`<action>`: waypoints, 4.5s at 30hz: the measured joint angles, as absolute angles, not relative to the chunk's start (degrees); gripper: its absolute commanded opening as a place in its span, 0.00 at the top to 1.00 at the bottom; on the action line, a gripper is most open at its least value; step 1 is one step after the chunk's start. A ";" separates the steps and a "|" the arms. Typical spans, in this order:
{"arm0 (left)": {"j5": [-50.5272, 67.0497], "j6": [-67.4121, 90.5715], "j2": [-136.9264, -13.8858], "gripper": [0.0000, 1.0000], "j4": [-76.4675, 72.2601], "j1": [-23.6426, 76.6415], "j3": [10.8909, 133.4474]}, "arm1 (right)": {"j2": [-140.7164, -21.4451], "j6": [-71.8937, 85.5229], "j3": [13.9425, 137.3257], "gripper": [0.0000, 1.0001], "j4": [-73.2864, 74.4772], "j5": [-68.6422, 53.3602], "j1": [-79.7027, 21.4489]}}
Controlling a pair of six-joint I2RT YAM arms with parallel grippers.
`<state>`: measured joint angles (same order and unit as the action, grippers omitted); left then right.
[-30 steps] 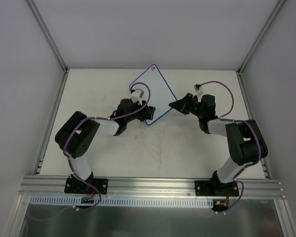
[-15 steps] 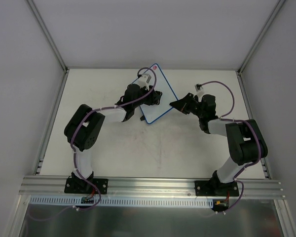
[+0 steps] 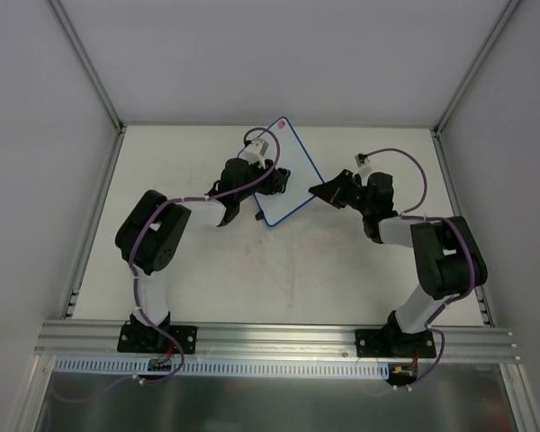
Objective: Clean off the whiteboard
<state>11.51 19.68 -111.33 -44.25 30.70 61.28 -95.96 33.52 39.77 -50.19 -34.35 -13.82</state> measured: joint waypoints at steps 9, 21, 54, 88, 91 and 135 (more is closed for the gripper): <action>11.44 19.92 -106.21 1.00 -47.59 31.48 49.89 | -96.86 34.09 39.77 1.00 -51.96 -35.03 -13.72; 2.17 14.33 -101.65 1.00 -40.45 37.17 47.31 | -97.84 34.15 39.77 1.00 -53.47 -35.64 -13.41; -6.28 16.27 -72.40 1.00 -28.97 38.15 36.97 | -99.00 35.59 40.05 1.00 -54.65 -36.58 -13.43; 9.82 26.11 -75.29 0.96 -0.05 5.50 36.77 | -98.19 33.82 40.32 1.00 -52.29 -36.32 -13.54; 9.78 26.09 -79.02 0.98 -0.01 5.50 37.56 | -98.19 33.78 40.32 1.00 -52.27 -36.32 -13.54; 1.39 23.29 -74.85 0.27 1.17 5.15 37.63 | -98.19 32.95 40.32 0.50 -50.22 -37.78 -14.39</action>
